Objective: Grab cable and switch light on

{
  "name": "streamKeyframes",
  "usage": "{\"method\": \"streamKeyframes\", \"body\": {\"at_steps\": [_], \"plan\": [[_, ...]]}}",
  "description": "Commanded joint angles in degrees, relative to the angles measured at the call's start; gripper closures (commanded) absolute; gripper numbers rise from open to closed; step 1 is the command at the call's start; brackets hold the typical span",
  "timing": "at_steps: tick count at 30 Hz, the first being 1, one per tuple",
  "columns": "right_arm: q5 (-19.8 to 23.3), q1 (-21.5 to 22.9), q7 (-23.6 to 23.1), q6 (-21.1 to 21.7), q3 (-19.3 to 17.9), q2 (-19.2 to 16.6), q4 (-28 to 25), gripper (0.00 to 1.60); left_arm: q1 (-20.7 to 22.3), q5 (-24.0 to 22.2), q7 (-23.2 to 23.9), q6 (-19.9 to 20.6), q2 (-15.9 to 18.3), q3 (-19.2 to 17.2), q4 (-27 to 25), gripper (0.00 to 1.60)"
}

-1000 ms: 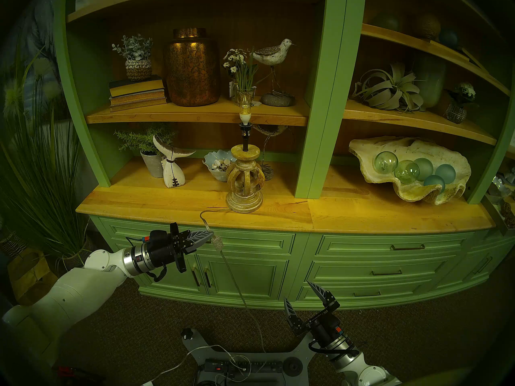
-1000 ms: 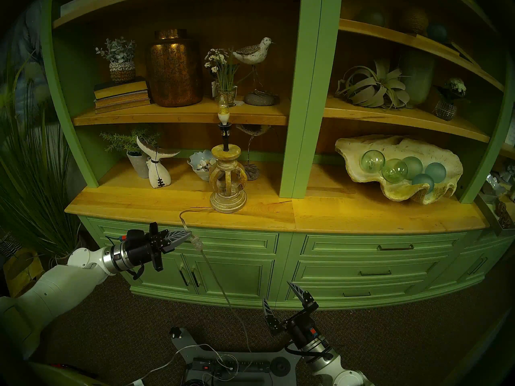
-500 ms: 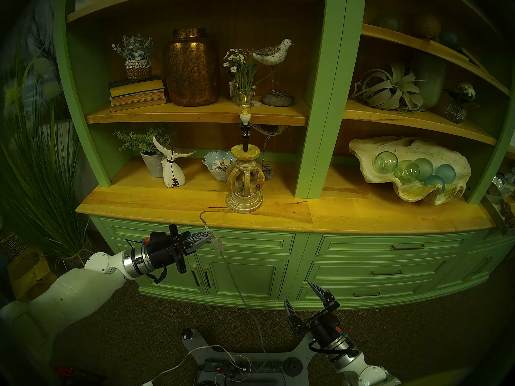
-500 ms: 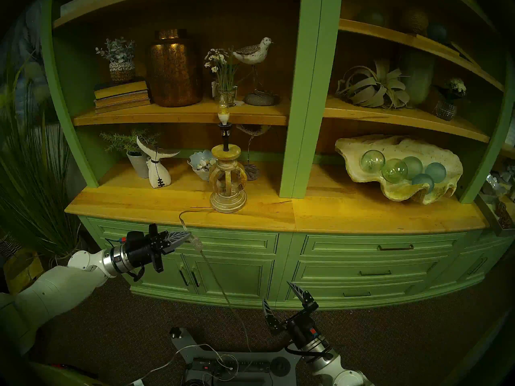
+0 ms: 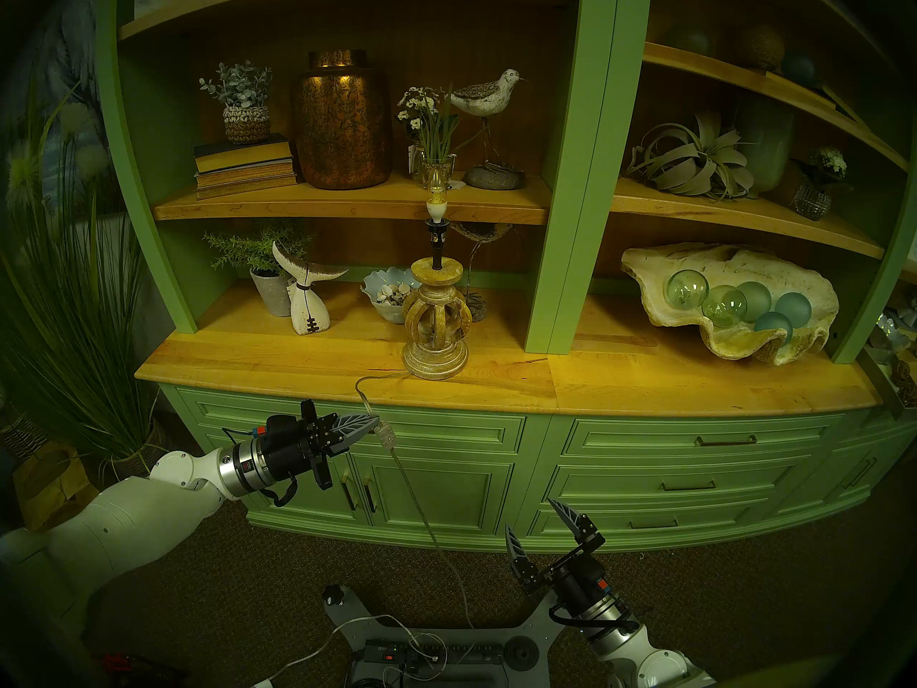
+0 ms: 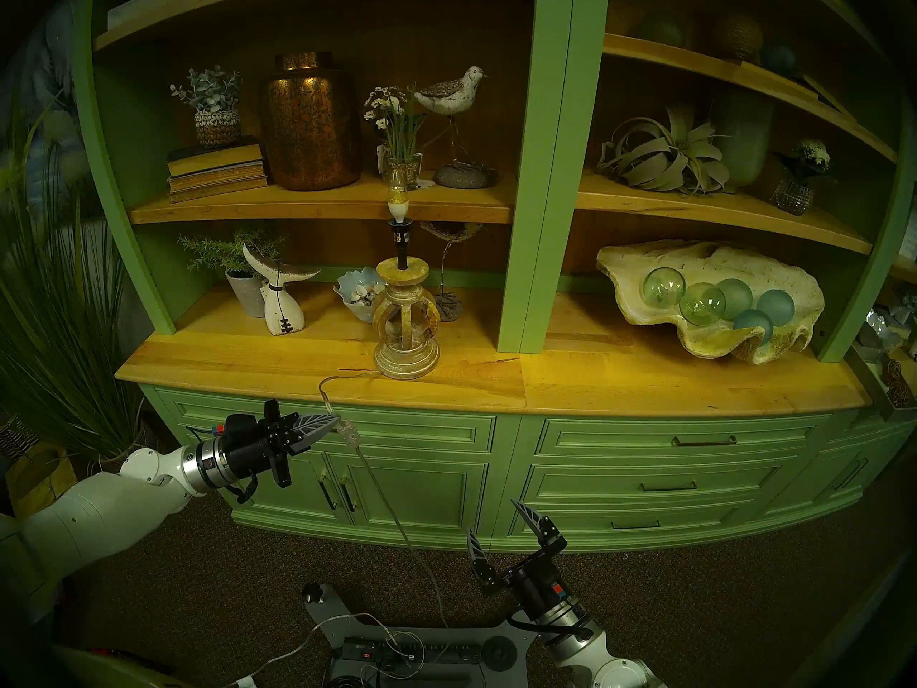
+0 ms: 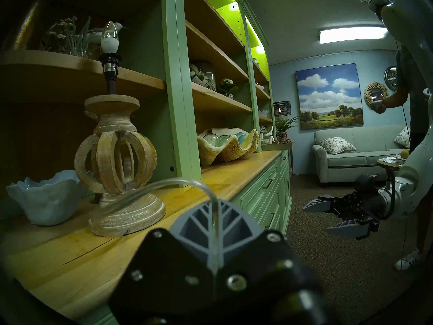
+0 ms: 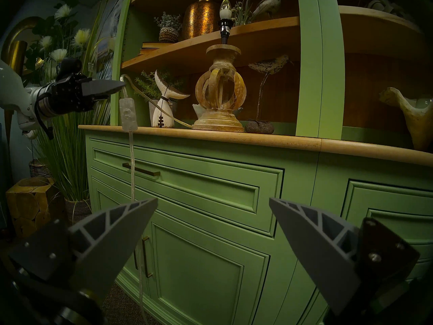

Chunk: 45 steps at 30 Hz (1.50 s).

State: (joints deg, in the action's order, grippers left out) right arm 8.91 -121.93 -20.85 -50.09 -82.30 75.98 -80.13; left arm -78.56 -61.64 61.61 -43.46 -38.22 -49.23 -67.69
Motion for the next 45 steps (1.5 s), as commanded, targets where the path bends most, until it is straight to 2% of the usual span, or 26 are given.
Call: {"method": "streamKeyframes", "body": {"at_steps": [1, 13, 22, 24, 27, 28, 30, 34, 35, 39, 40, 41, 43, 45], "plan": [[-0.94, 4.83, -1.42, 0.52, 0.83, -0.5, -5.98, 0.0, 2.43, -1.0, 5.87, -1.21, 0.91, -0.35, -1.21, 1.6], [-4.96, 9.66, -8.72, 6.3, 3.6, -5.28, -12.96, 0.0, 2.9, -0.97, 5.0, -2.09, 1.49, 0.83, -1.47, 1.6], [-6.62, 15.42, -15.16, 13.77, 4.58, -8.71, -16.48, 0.0, 3.1, -0.7, 3.6, -2.57, 1.88, 1.67, -1.76, 1.6], [-7.13, 15.42, -16.75, 15.69, 4.38, -9.22, -17.8, 0.0, 3.11, -0.59, 3.13, -2.65, 1.96, 1.85, -1.84, 1.6], [-7.41, 18.22, -19.38, 18.6, 4.84, -10.1, -18.52, 0.0, 3.14, -0.46, 2.56, -2.77, 2.07, 2.1, -1.95, 1.6], [-7.54, 17.29, -19.74, 19.26, 4.23, -9.97, -19.63, 0.0, 3.11, -0.39, 2.28, -2.79, 2.1, 2.16, -1.99, 1.6], [-7.76, 19.77, -21.38, 21.49, 4.78, -10.08, -19.69, 0.0, 3.16, -0.36, 2.12, -2.87, 2.18, 2.31, -2.06, 1.6], [-8.02, 21.42, -23.35, 24.52, 5.32, -9.5, -20.31, 0.0, 3.27, -0.4, 2.17, -3.01, 2.31, 2.55, -2.12, 1.6], [-8.22, 21.58, -24.4, 26.35, 5.58, -8.83, -20.87, 0.0, 3.37, -0.47, 2.31, -3.1, 2.39, 2.7, -2.14, 1.6], [-7.39, 24.57, -26.66, 30.48, 7.0, -7.23, -19.32, 0.0, 3.56, -0.58, 2.45, -3.31, 2.53, 3.01, -2.17, 1.6], [-7.18, 23.84, -26.84, 31.43, 6.81, -6.47, -19.37, 0.0, 3.59, -0.6, 2.46, -3.35, 2.56, 3.08, -2.18, 1.6], [-6.95, 25.55, -27.59, 32.49, 7.68, -6.29, -18.2, 0.0, 3.65, -0.64, 2.51, -3.4, 2.6, 3.16, -2.18, 1.6], [-6.79, 25.15, -27.87, 33.4, 7.72, -5.6, -18.07, 0.0, 3.7, -0.67, 2.55, -3.44, 2.62, 3.23, -2.18, 1.6], [-6.49, 27.98, -29.48, 36.21, 9.86, -4.29, -15.11, 0.0, 3.88, -0.82, 2.78, -3.63, 2.72, 3.49, -2.15, 1.6]]}}
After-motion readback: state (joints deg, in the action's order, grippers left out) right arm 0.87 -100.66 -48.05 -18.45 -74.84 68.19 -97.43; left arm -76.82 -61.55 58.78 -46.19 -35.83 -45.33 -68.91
